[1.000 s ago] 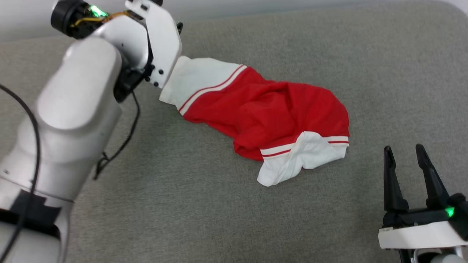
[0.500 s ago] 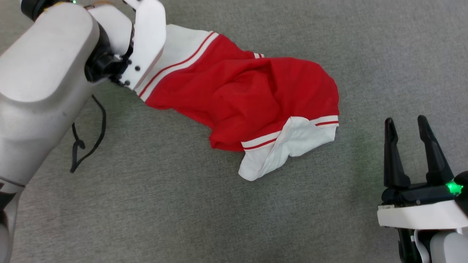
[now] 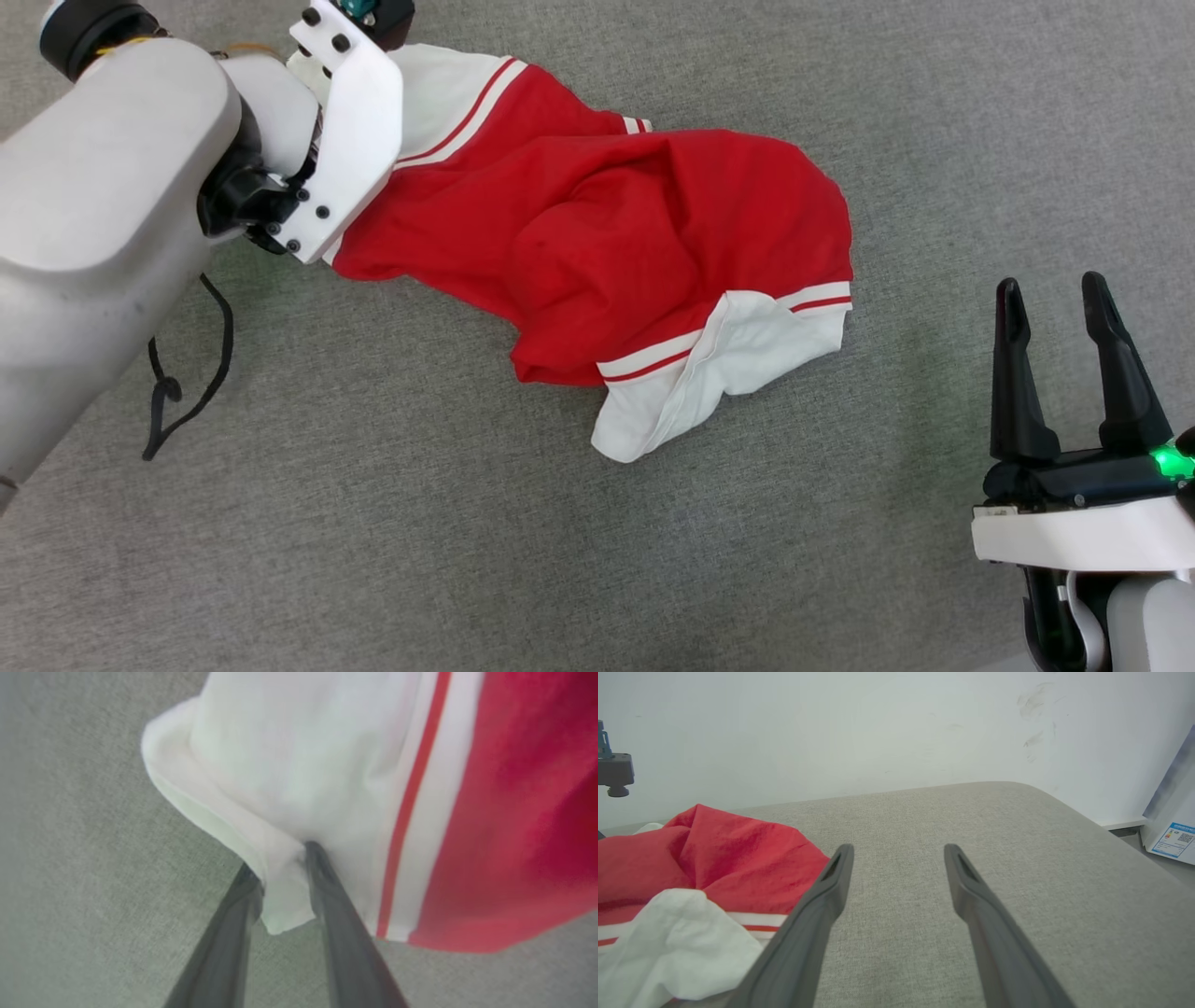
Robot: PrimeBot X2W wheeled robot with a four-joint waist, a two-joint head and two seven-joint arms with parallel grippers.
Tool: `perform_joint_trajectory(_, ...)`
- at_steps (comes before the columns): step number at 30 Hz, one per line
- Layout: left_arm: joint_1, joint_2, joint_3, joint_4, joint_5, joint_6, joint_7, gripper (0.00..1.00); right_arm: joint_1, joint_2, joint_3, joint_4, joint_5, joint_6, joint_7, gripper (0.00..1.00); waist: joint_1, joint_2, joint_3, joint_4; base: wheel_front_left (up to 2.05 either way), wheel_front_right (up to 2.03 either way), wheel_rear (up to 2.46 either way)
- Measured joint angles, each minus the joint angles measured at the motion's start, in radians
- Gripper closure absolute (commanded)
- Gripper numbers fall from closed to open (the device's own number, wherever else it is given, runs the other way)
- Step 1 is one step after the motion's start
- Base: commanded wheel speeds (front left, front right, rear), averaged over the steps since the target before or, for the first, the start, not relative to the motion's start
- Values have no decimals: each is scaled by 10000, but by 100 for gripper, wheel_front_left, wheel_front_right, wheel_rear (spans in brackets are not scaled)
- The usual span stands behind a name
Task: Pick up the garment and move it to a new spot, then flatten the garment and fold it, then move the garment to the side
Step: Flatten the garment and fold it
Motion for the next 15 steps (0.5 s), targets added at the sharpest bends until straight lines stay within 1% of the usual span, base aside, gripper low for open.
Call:
perform_joint_trajectory(4,-16,79,-238,48,-144,-8,-454,100,37,2,-59,19,-36,0,0,0,0,0,-172,86,0,0,0)
perform_joint_trajectory(7,170,105,-221,63,-431,-6,-1197,100,270,0,-186,42,-140,0,0,0,1,0,-468,262,0,0,0)
perform_joint_trajectory(10,345,171,-219,-228,-581,-6,-1958,100,625,4,-221,90,-339,0,0,0,1,0,-872,542,0,0,0)
perform_joint_trajectory(12,513,326,-234,-543,-648,-6,-2443,100,777,6,-303,119,-462,0,0,0,0,0,-1183,756,0,0,0)
perform_joint_trajectory(15,990,717,-247,-1011,-767,-6,-3114,100,1028,4,-431,155,-627,0,0,0,0,0,-1660,1118,0,0,0)
